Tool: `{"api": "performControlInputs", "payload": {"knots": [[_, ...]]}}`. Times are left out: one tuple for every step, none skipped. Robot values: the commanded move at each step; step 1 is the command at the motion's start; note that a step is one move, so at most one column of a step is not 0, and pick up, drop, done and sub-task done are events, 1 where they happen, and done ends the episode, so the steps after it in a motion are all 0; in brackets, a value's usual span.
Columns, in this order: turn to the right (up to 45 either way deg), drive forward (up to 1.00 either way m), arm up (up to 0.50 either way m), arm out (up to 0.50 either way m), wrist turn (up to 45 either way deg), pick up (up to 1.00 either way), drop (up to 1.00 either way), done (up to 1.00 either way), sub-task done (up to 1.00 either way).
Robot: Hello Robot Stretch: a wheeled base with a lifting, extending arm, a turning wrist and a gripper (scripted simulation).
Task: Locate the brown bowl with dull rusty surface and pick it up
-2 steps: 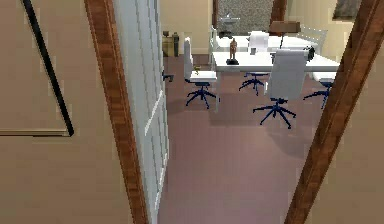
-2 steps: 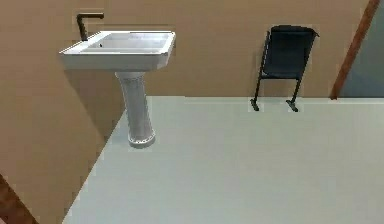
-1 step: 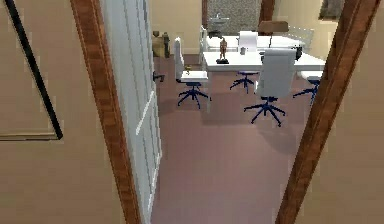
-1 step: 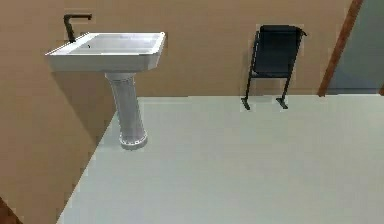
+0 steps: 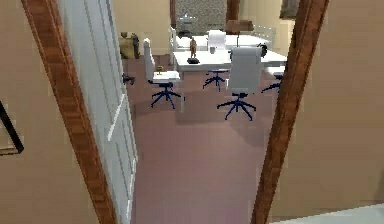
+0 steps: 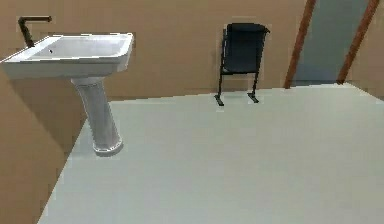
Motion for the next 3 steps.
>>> {"api": "performControlInputs", "payload": {"knots": [[0.0,0.75,0.00,0.00,0.0,0.00,0.00,0.00,0.00],[-12.0,0.00,0.00,0.00,0.0,0.00,0.00,0.00,0.00],[0.0,1.00,0.00,0.00,0.0,0.00,0.00,0.00,0.00]]}}
